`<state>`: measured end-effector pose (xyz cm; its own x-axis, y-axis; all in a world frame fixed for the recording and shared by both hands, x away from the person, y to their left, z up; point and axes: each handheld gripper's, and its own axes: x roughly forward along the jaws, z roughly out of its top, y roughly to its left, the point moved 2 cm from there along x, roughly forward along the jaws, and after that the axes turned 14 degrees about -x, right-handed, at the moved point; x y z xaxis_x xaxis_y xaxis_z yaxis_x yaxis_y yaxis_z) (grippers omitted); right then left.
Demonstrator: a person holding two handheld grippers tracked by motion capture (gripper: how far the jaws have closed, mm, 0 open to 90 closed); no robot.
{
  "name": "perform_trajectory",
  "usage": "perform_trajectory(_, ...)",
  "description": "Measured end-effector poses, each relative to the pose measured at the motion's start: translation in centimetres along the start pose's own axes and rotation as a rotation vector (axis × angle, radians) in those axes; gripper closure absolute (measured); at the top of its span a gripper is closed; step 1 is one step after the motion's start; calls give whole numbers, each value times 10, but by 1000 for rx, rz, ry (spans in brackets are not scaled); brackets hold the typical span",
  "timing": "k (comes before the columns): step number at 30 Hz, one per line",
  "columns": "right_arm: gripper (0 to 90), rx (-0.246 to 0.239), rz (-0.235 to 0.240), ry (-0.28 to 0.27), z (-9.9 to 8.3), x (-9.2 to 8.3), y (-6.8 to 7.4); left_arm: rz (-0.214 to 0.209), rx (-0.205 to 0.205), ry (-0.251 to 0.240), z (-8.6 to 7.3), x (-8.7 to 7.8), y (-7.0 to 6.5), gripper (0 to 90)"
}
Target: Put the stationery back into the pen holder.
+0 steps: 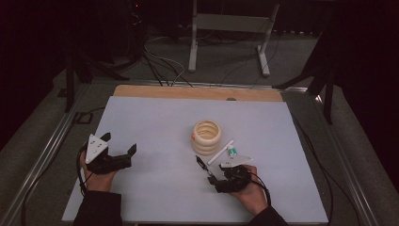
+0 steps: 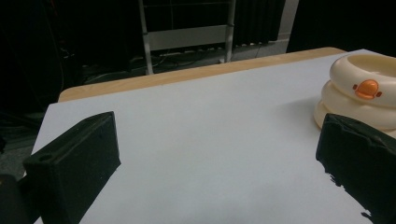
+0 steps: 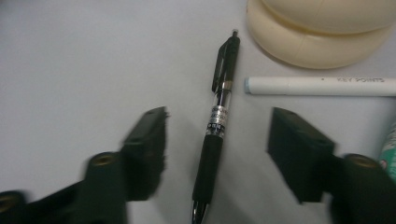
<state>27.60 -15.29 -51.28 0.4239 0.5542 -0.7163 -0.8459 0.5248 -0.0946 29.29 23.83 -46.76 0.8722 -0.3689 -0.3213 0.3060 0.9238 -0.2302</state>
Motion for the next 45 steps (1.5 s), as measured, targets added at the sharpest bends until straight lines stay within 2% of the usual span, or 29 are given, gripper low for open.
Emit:
perform_trajectory(4,568,-9,18,38,-2,8,0,1,3,3,-1,1,0,0)
perform_trajectory(6,655,-18,39,78,-4,15,3,2,4,5,-1,1,-1,0)
perform_trajectory(8,724,-44,5,96,-4,17,7,3,5,6,-1,1,0,0)
perform_trajectory(9,767,-45,6,104,-3,17,8,3,4,7,-1,1,0,0)
perform_trajectory(14,796,-68,11,118,-1,17,9,4,8,13,-2,2,-2,0)
perform_trajectory(20,798,-85,4,107,-2,16,10,6,6,12,-2,1,0,0)
perform_trajectory(45,797,-74,2,36,5,1,8,5,-6,5,0,-1,3,0)
